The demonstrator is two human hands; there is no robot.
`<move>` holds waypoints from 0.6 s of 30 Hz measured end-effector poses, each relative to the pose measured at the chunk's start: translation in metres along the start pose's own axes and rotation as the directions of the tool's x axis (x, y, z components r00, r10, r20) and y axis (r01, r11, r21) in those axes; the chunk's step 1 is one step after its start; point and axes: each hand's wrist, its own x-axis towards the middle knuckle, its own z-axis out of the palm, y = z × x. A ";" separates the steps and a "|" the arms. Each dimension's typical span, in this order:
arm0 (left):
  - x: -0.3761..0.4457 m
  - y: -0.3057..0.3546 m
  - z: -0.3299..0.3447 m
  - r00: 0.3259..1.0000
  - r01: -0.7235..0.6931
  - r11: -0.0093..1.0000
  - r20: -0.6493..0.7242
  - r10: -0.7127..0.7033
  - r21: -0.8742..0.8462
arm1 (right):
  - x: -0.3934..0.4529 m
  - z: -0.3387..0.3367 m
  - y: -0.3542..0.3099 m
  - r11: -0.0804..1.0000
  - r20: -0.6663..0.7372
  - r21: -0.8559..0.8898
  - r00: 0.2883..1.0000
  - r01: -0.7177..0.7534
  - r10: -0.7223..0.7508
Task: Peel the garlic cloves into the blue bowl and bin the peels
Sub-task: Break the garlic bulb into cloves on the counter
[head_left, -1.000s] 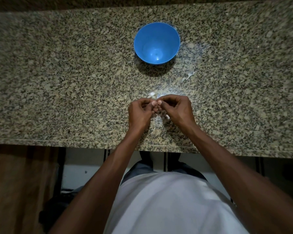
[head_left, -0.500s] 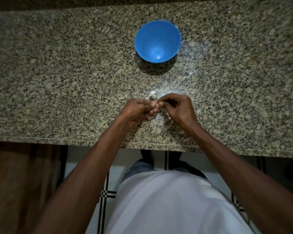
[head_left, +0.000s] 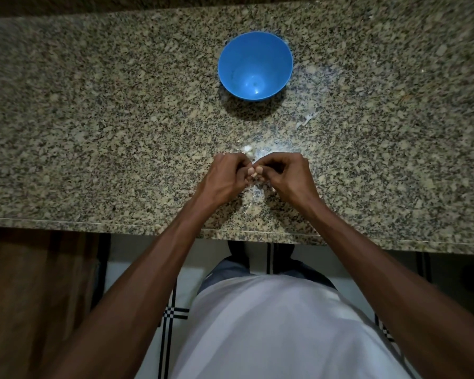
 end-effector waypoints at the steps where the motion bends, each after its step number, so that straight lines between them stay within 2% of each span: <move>1: 0.000 0.000 0.002 1.000 0.006 1.000 -0.019 -0.007 -0.020 | 0.002 -0.001 -0.001 1.000 -0.004 0.020 1.000 -0.019 0.019; 5: -0.002 0.000 0.012 0.997 0.032 0.992 -0.069 -0.040 -0.123 | 0.005 -0.007 -0.001 0.993 0.017 0.105 0.999 -0.052 0.050; 9: -0.002 -0.005 0.019 0.984 0.140 0.945 -0.065 -0.166 -0.296 | 0.004 -0.007 0.002 0.976 0.060 0.187 0.993 -0.107 0.097; 15: -0.002 -0.006 0.024 0.953 0.247 0.877 -0.061 -0.297 -0.413 | -0.002 -0.005 0.009 0.920 0.095 0.326 0.976 -0.216 0.196; 18: -0.003 -0.008 0.026 0.940 0.261 0.876 -0.101 -0.326 -0.405 | -0.005 -0.007 0.010 0.896 0.123 0.363 0.966 -0.255 0.226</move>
